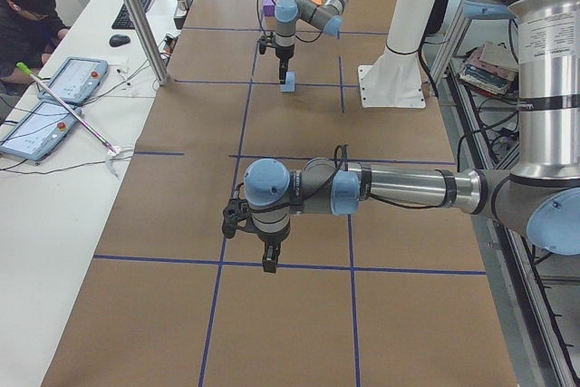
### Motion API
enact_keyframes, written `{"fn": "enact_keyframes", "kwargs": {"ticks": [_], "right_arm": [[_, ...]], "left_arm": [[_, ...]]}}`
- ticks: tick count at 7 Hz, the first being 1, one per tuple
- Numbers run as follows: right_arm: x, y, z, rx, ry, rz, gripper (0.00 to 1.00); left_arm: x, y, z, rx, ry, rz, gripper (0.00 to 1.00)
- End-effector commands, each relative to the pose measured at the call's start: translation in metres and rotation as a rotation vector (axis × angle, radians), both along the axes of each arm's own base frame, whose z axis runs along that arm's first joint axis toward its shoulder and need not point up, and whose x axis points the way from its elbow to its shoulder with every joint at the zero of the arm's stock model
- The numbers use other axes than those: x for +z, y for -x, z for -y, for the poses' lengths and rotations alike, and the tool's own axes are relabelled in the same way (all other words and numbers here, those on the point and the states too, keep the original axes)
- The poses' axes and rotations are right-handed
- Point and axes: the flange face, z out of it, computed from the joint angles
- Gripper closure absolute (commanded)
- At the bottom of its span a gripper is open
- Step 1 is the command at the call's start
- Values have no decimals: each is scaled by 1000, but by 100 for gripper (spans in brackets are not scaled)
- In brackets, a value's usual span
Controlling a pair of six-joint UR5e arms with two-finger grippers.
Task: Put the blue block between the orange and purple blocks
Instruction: 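Lower the right gripper onto the light blue cube and grasp it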
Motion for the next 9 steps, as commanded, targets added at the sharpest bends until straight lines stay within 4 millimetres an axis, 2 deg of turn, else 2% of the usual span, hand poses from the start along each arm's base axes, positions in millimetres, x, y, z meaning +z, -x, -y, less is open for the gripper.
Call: {"fn": "enact_keyframes", "kwargs": {"ticks": [1, 2, 3, 4, 5, 6, 7, 8, 9], "right_arm": [[20, 14, -7, -40, -15, -37, 0], [18, 15, -6, -42, -10, -37, 26], [14, 14, -6, -41, -12, -31, 77], [7, 7, -3, -35, -17, -17, 84], [2, -21, 15, -22, 6, 13, 84], [21, -53, 32, -14, 34, 28, 83], [61, -96, 41, -33, 0, 13, 83], [109, -157, 57, -83, -18, -2, 83], [160, -212, 63, -151, -64, -19, 81]], "left_arm": [[0, 0, 0, -3, 1, 0, 0], [0, 0, 0, -3, 3, 0, 0], [0, 0, -1, -3, 4, -2, 0], [0, 0, -1, -3, 4, -2, 0], [1, 0, -1, -3, 4, 0, 0], [1, 0, -1, -3, 4, 0, 0], [0, 0, 0, -3, 3, -2, 0], [0, 0, 0, -3, 3, 0, 0], [0, 0, 0, -3, 3, -2, 0]]}}
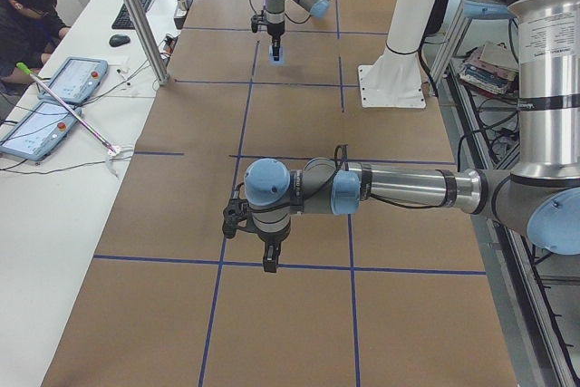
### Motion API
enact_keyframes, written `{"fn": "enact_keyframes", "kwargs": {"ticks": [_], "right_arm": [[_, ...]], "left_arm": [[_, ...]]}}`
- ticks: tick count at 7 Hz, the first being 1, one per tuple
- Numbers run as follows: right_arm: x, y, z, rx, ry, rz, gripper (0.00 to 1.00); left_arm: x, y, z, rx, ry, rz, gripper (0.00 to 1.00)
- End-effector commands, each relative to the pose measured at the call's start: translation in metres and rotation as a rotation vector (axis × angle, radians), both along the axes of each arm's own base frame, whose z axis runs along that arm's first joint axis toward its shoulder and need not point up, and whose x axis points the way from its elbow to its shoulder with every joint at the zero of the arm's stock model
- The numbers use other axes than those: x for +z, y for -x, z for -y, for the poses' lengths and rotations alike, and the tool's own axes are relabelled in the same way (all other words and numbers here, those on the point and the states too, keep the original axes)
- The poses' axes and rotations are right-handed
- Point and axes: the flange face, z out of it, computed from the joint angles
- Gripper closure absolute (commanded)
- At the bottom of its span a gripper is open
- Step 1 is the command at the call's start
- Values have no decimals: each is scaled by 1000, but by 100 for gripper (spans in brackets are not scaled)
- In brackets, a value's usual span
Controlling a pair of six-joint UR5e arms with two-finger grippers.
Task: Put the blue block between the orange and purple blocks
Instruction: 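Carry the cube with the right gripper into the gap between purple and orange cubes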
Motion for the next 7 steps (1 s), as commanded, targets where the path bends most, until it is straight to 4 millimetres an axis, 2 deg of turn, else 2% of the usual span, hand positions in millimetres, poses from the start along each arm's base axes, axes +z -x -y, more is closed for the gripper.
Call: {"fn": "enact_keyframes", "kwargs": {"ticks": [1, 3, 4, 5, 6, 7], "right_arm": [[110, -127, 6, -95, -65, -57, 80], [202, -204, -26, -57, -49, -8, 80], [233, -233, -38, -39, -44, 11, 80], [251, -258, -43, -20, -13, 8, 80], [261, -263, -45, -17, 3, -3, 78], [269, -263, -46, -17, 17, -12, 65]], "left_arm": [[0, 0, 0, -1, 1, -1, 0], [0, 0, 0, -2, 2, -1, 0], [0, 0, 0, -2, 0, -1, 0], [0, 0, 0, -2, 2, -1, 0], [-1, 0, 0, -6, 5, -1, 0], [-1, 0, 0, -6, 3, -1, 0]]}}
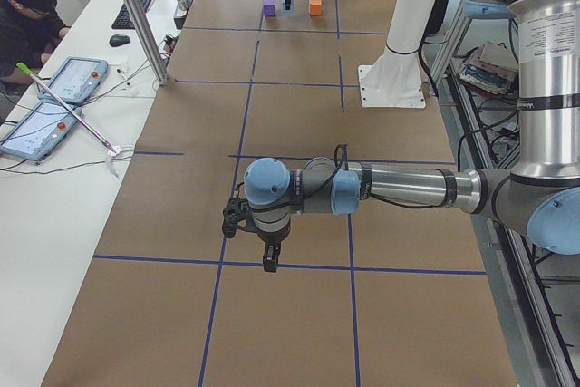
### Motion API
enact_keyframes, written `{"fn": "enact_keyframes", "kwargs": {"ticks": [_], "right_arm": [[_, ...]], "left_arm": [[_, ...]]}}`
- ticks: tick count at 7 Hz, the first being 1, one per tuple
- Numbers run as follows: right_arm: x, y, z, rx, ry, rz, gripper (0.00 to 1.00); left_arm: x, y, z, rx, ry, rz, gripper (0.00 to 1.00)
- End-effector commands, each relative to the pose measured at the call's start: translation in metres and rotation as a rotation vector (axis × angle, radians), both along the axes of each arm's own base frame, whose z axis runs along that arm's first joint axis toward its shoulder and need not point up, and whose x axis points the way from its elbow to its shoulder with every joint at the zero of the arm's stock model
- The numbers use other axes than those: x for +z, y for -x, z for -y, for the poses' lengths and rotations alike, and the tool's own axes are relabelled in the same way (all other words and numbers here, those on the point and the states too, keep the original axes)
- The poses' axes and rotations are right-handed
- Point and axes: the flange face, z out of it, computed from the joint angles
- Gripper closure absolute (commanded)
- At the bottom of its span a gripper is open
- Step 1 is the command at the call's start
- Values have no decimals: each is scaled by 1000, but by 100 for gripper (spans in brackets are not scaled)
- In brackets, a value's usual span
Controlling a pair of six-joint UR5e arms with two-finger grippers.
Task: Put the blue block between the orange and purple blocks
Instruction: 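Carry the cube with the right gripper into the gap between purple and orange cubes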
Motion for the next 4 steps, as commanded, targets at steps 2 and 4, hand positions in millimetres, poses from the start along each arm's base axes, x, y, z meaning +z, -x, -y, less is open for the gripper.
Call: {"fn": "enact_keyframes", "kwargs": {"ticks": [2, 4], "right_arm": [[17, -5, -4, 0, 24, -15, 26], [18, -9, -6, -4, 19, -14, 0]], "left_arm": [[-1, 0, 1, -1, 0, 0, 0], [-2, 0, 1, -6, 1, 0, 0]]}}
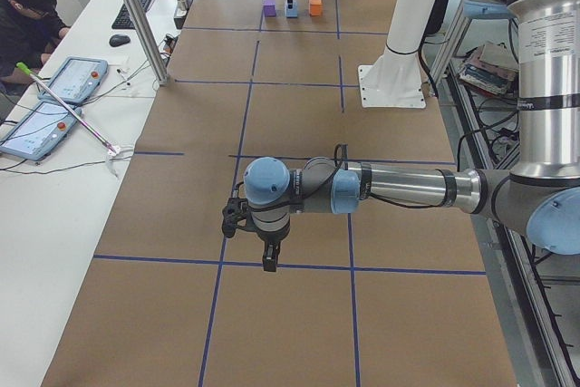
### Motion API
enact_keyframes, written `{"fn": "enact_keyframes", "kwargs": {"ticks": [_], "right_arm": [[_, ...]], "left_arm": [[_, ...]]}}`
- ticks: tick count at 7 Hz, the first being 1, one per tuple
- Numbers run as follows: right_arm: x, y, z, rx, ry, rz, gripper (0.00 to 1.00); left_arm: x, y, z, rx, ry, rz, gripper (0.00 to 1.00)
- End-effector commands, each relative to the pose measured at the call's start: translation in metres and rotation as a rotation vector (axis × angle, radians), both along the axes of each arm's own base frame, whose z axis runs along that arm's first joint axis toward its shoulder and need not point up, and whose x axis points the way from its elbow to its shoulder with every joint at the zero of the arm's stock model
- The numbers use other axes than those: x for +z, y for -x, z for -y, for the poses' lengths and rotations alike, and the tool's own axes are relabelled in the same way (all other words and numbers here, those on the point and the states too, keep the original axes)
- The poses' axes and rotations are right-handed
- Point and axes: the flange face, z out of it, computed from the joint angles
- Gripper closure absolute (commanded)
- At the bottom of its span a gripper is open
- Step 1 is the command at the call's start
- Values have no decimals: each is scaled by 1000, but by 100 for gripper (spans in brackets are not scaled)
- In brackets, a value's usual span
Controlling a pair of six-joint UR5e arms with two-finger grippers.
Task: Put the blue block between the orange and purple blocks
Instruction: 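Open the right gripper and lift it away from the cube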
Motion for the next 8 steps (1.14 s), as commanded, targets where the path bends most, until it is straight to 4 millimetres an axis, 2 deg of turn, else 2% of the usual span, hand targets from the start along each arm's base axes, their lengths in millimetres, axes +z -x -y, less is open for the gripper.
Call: {"fn": "enact_keyframes", "kwargs": {"ticks": [1, 2, 4, 5, 7, 8], "right_arm": [[-9, -10, 2, -8, -31, 15, 0], [-13, -40, 14, 1, -41, 44, 0], [5, -130, 30, -66, -88, 19, 0], [29, -184, 23, -109, -115, -9, 0], [63, -289, -8, -97, -97, -9, 0], [80, -307, -26, -105, -42, -19, 0]], "left_arm": [[-1, 0, 0, -3, 1, 0, 0], [-1, 0, 0, -3, 1, 0, 0], [-1, 0, 1, -2, -2, 0, 0], [-3, -1, 2, 2, -7, 2, 0], [-6, 1, 3, 4, -61, 11, 0], [4, 0, 1, 5, -41, 9, 0]]}}
